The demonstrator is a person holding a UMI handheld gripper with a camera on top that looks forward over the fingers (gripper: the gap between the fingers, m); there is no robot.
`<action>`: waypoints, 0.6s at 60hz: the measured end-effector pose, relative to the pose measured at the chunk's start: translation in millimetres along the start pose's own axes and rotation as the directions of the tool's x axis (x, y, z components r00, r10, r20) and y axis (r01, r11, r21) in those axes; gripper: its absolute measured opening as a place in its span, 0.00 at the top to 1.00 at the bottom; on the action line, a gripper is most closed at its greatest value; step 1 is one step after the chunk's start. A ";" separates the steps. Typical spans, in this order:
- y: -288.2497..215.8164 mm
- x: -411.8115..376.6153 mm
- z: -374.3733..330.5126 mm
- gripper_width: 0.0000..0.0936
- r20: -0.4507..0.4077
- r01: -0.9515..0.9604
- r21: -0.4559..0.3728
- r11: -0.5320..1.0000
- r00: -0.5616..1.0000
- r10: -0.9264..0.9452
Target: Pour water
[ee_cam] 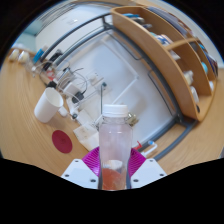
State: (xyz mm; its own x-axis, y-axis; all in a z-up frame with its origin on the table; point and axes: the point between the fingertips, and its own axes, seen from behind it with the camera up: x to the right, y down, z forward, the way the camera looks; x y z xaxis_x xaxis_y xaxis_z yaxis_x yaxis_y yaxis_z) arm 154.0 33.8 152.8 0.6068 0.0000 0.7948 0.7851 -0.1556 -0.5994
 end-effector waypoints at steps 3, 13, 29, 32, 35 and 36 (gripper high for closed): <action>-11.8 -1.9 14.1 0.66 -0.001 0.129 -0.003 0.992 0.992 -0.129; -62.1 -10.6 43.2 0.66 -0.050 0.519 0.037 0.854 0.854 -0.518; -131.3 -39.2 58.2 0.66 -0.158 0.922 0.064 0.382 0.388 -0.908; -140.0 -44.3 58.5 0.65 -0.184 0.959 0.058 0.277 0.283 -0.941; -153.6 -53.5 54.3 0.65 -0.238 0.984 0.056 0.171 0.179 -0.955; -157.1 -56.6 53.6 0.65 -0.254 0.989 0.056 0.139 0.149 -0.956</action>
State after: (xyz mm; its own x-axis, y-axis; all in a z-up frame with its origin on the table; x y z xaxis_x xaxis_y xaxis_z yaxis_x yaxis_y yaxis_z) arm 3.0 111.2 196.9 -0.6917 -0.1017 0.7150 0.7159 0.0337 0.6974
